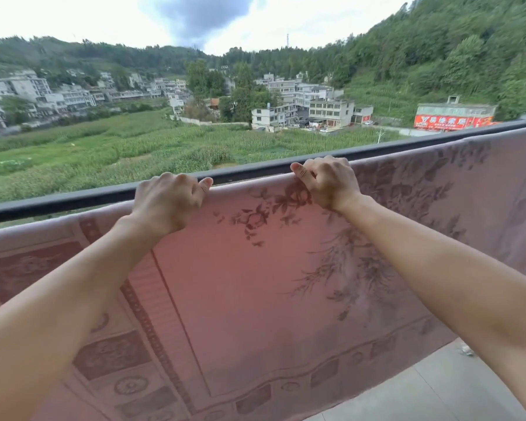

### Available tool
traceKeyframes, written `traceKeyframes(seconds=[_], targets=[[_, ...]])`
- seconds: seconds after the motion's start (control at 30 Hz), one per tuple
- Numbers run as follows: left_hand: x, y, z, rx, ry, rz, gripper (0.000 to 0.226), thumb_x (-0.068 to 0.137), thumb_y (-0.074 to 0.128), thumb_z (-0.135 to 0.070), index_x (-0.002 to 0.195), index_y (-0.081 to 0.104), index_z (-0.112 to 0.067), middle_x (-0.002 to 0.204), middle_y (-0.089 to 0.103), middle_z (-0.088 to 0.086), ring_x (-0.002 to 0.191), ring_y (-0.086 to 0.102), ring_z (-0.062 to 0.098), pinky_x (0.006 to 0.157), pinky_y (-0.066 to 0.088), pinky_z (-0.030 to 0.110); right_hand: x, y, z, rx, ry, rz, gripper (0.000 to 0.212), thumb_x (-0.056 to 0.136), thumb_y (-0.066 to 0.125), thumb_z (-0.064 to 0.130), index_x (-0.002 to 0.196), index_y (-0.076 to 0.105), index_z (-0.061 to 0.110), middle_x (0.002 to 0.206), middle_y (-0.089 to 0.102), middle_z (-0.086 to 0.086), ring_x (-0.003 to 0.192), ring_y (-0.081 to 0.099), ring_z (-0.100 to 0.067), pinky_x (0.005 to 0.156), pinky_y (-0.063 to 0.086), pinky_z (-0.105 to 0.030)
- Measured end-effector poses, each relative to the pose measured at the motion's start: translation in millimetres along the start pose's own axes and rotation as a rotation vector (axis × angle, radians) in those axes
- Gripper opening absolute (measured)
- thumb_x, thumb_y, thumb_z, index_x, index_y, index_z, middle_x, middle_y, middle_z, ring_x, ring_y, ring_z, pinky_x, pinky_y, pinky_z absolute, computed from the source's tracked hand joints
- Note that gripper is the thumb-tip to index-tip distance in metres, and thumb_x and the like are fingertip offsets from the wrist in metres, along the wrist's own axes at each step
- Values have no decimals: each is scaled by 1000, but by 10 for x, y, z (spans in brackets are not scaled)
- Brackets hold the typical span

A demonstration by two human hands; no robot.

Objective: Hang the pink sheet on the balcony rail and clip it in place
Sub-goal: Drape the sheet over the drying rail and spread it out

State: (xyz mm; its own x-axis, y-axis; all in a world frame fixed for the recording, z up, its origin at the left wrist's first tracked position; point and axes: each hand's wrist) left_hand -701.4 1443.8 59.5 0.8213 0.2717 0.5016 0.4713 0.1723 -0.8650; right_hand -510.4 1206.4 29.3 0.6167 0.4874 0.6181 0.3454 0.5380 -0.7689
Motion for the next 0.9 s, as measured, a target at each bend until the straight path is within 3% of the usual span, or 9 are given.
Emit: traceKeyframes(seconds=[0.1, 0.17, 0.27, 0.37, 0.53, 0.67, 0.9], targets=[[157, 24, -521, -127, 180, -82, 33, 97, 43, -47, 83, 53, -19, 81, 58, 0, 69, 54, 21, 65, 39, 35, -79, -73, -585, -55, 117, -83, 53, 100, 29, 54, 100, 70, 20, 104, 69, -7, 106, 56, -29, 97, 34, -42], [282, 113, -959, -165, 313, -97, 28, 96, 48, -42, 94, 56, -16, 91, 57, 1, 75, 54, 20, 68, 38, 34, -110, -156, -973, -85, 198, -95, 49, 101, 31, 53, 117, 66, 23, 123, 65, -5, 119, 50, -29, 102, 32, -44], [500, 306, -1604, -183, 478, -181, 28, 95, 51, -41, 101, 59, -14, 102, 57, 5, 91, 55, 24, 80, 40, 37, -199, -304, -1482, -110, 342, -115, 45, 102, 34, 47, 128, 60, 22, 135, 57, -4, 128, 45, -29, 103, 33, -45], [711, 480, -2301, -253, 618, -227, 30, 95, 51, -39, 105, 60, -13, 107, 58, 8, 101, 55, 28, 87, 41, 41, -432, -465, -1995, -161, 485, -137, 40, 101, 39, 40, 127, 61, 18, 135, 58, -8, 127, 46, -32, 101, 37, -43], [960, 845, -3374, -344, 829, -185, 25, 94, 48, -37, 95, 58, -14, 100, 61, 7, 95, 59, 30, 70, 39, 37, -1000, -793, -2759, -306, 710, -50, 36, 98, 46, 37, 121, 64, 16, 125, 62, -15, 118, 53, -36, 96, 44, -43], [1046, 1337, -4161, -399, 931, -8, 23, 92, 47, -34, 95, 57, -14, 102, 61, 8, 97, 60, 33, 64, 37, 34, -1599, -1082, -3232, -380, 889, 60, 34, 95, 51, 37, 118, 65, 18, 122, 64, -11, 113, 57, -33, 90, 47, -40], [984, 2087, -5617, -418, 1058, 294, 21, 91, 51, -30, 93, 62, -13, 103, 65, 12, 98, 61, 35, 73, 49, 36, -2711, -1602, -3930, -442, 1190, 124, 24, 91, 53, 34, 105, 70, 22, 116, 69, -6, 105, 61, -30, 78, 48, -35]])
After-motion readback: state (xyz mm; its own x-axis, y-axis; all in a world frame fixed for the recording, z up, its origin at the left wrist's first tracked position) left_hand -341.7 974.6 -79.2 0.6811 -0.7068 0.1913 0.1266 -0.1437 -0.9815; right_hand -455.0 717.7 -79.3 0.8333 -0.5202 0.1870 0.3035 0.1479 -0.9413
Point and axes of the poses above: each hand's wrist, its own x-axis towards the middle knuckle, its own y-axis out of the palm, z = x × y
